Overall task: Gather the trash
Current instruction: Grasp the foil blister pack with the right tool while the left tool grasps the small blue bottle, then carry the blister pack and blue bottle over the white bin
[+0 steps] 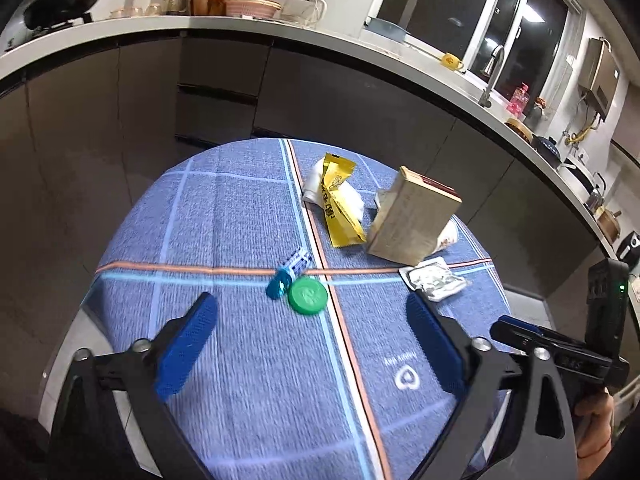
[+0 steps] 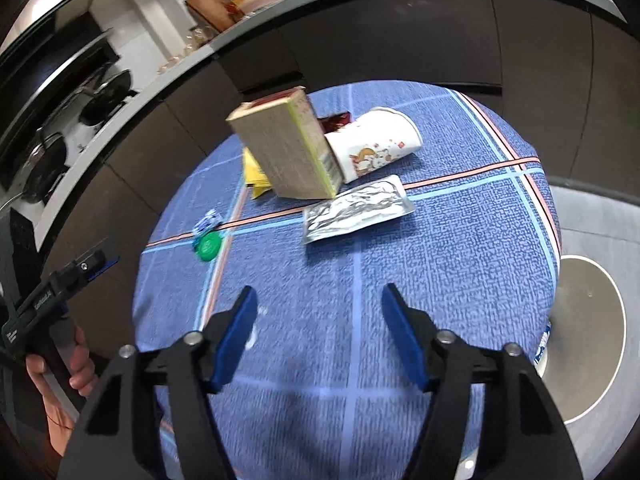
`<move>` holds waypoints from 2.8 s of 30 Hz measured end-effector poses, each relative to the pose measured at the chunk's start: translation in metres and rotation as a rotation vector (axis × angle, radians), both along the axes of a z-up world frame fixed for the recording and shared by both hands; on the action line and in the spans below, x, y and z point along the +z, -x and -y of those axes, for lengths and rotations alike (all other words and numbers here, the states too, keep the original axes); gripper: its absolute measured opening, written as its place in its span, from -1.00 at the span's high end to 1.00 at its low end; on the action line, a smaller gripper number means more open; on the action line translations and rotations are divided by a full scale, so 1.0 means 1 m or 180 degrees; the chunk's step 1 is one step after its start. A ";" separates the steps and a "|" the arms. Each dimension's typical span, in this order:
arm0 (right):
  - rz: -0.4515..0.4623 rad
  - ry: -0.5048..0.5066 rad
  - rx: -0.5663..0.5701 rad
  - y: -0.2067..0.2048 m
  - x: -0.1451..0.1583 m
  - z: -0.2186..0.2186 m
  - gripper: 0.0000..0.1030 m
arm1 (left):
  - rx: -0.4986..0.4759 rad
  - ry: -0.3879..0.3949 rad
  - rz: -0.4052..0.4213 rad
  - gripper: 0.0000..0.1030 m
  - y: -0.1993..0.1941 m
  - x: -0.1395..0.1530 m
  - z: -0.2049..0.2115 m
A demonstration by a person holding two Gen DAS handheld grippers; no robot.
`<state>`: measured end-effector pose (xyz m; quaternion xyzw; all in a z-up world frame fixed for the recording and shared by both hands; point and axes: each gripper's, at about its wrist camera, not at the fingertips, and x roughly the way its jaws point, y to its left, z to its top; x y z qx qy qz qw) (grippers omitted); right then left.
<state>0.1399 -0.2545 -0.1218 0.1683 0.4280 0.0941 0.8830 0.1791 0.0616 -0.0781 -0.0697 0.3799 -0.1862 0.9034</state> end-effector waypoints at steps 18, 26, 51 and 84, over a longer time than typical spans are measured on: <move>-0.0179 -0.0107 -0.0335 -0.062 -0.032 0.007 0.03 | -0.0619 -0.0375 -0.0582 0.02 -0.098 -0.055 0.038; -0.0182 -0.0290 -0.0475 -0.075 -0.041 0.011 0.38 | -0.0625 -0.0252 -0.0772 0.51 -0.109 -0.066 0.035; 0.0457 -0.0338 -0.0419 0.001 0.025 0.030 0.78 | -0.0791 -0.0088 -0.0209 0.71 -0.033 0.020 0.050; 0.0358 -0.0092 -0.1435 0.150 0.005 0.186 0.78 | -0.2150 0.0100 -0.0154 0.71 0.064 0.026 0.262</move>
